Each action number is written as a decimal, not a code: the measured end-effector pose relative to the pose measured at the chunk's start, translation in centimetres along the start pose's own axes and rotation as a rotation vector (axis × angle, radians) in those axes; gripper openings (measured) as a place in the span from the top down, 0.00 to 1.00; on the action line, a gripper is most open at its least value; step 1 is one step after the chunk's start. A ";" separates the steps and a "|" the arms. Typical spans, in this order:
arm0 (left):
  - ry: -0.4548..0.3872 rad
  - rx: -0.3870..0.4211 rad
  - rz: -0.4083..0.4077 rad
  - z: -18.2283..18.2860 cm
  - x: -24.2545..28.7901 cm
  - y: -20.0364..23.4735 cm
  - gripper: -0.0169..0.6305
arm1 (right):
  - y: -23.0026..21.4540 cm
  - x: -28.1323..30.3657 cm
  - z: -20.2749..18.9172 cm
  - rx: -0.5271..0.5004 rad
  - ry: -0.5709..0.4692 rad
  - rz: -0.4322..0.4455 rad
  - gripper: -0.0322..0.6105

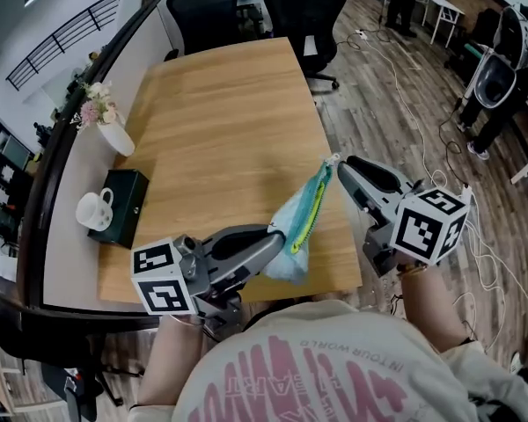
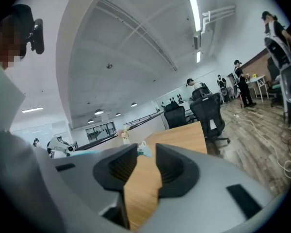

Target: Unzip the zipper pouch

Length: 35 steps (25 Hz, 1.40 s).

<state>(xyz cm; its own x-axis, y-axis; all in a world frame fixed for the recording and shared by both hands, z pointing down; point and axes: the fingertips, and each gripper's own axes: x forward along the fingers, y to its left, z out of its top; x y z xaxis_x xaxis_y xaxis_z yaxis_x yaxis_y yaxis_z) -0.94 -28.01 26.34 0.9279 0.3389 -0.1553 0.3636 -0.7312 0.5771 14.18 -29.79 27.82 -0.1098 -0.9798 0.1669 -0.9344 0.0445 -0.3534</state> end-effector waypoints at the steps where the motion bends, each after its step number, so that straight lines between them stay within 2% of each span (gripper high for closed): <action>1: -0.011 -0.008 0.032 0.1 -0.8 0.9 0.95 | -0.2 0.5 -0.8 0.017 0.015 -0.024 0.71; 2: -0.026 -0.018 0.066 0.2 -1.7 2.0 0.95 | -0.5 0.9 -1.7 0.033 0.035 -0.049 0.63; 6: -0.061 -0.047 0.206 -0.8 -4.6 6.6 0.95 | -1.9 1.2 -5.4 0.121 0.100 -0.123 0.66; 12: -0.106 -0.142 0.386 -4.3 -5.0 11.6 0.95 | -5.9 0.3 -8.0 0.225 0.168 -0.156 0.69; 15: -0.144 -0.181 0.427 -4.8 -3.5 12.8 0.95 | -7.8 0.3 -8.3 0.227 0.198 -0.106 0.71; 19: -0.285 -0.188 0.469 -3.1 -0.9 13.1 0.95 | -11.1 -0.7 -7.5 0.202 0.263 -0.015 0.75; 21: -0.278 -0.194 0.554 -4.6 0.0 13.9 0.95 | -12.7 -1.5 -7.1 0.187 0.297 0.037 0.79; 23: -0.245 -0.214 0.674 -7.8 0.6 15.1 0.95 | -14.1 -2.0 -7.1 0.186 0.329 0.081 0.79; 25: -0.286 -0.237 0.787 -10.4 0.6 15.8 0.95 | -15.0 -2.3 -7.1 0.179 0.362 0.131 0.79; 27: -0.352 -0.238 0.888 -11.7 0.6 16.1 0.95 | -15.7 -2.7 -7.0 0.161 0.385 0.177 0.79; 30: -0.400 -0.234 1.034 -13.4 0.0 16.8 0.92 | -16.8 -2.8 -6.8 0.146 0.388 0.216 0.79; 32: -0.429 -0.265 1.092 -14.7 -0.4 17.0 0.91 | -16.9 -2.4 -7.2 0.158 0.400 0.249 0.79; 35: -0.489 -0.306 1.127 -15.4 -0.8 16.2 0.87 | -15.7 -2.0 -8.5 0.183 0.427 0.306 0.79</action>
<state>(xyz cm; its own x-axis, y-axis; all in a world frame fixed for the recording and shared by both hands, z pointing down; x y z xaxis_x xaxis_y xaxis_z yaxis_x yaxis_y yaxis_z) 2.94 -31.02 48.13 0.6665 -0.6824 0.3002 -0.6191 -0.2823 0.7328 26.22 -26.87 40.85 -0.5300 -0.7598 0.3766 -0.7683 0.2423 -0.5924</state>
